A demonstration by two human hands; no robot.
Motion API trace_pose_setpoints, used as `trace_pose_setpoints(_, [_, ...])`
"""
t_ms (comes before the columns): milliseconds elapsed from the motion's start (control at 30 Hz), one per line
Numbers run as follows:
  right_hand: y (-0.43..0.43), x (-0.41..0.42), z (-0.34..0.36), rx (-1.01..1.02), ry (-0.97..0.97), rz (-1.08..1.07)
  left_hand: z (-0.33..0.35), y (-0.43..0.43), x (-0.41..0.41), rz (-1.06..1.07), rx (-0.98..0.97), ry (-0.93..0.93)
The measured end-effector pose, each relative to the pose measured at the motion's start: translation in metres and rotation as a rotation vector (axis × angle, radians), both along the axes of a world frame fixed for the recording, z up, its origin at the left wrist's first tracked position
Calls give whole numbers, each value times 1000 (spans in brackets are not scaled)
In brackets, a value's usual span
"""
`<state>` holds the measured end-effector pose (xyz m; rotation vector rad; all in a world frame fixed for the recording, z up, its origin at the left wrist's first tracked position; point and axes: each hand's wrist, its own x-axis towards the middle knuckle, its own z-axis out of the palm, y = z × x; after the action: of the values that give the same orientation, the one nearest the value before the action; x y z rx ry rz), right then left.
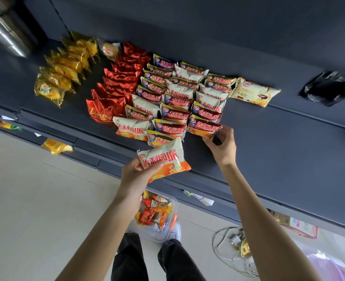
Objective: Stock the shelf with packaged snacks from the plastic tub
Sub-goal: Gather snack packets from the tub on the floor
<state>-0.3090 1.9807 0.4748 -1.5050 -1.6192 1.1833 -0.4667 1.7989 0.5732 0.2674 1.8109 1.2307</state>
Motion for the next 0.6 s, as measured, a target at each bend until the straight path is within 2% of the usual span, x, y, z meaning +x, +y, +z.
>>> trace_pose_setpoints(100, [-7,16,13,36,-26,-91,-2,4,4,-11,37,-29])
trace_pose_setpoints(167, [-20,25,31,-37,71,-101,-3,9,8,-39,57,-26])
trace_pose_setpoints(233, [-37,32,48,-258,245,60,-5,16,14,-85,93,-13])
trace_pose_setpoints(300, [-51,36,59,-413,306,304,-8,23,19,-142,130,6])
trace_pose_setpoints(400, [-64,32,66,-438,233,470,-14,32,25,-255,140,89])
trace_pose_setpoints(500, [-65,28,61,-369,143,421,-18,36,28,-358,131,155])
trace_pose_setpoints(600, [-62,33,55,-380,153,382,-22,37,28,-438,134,212])
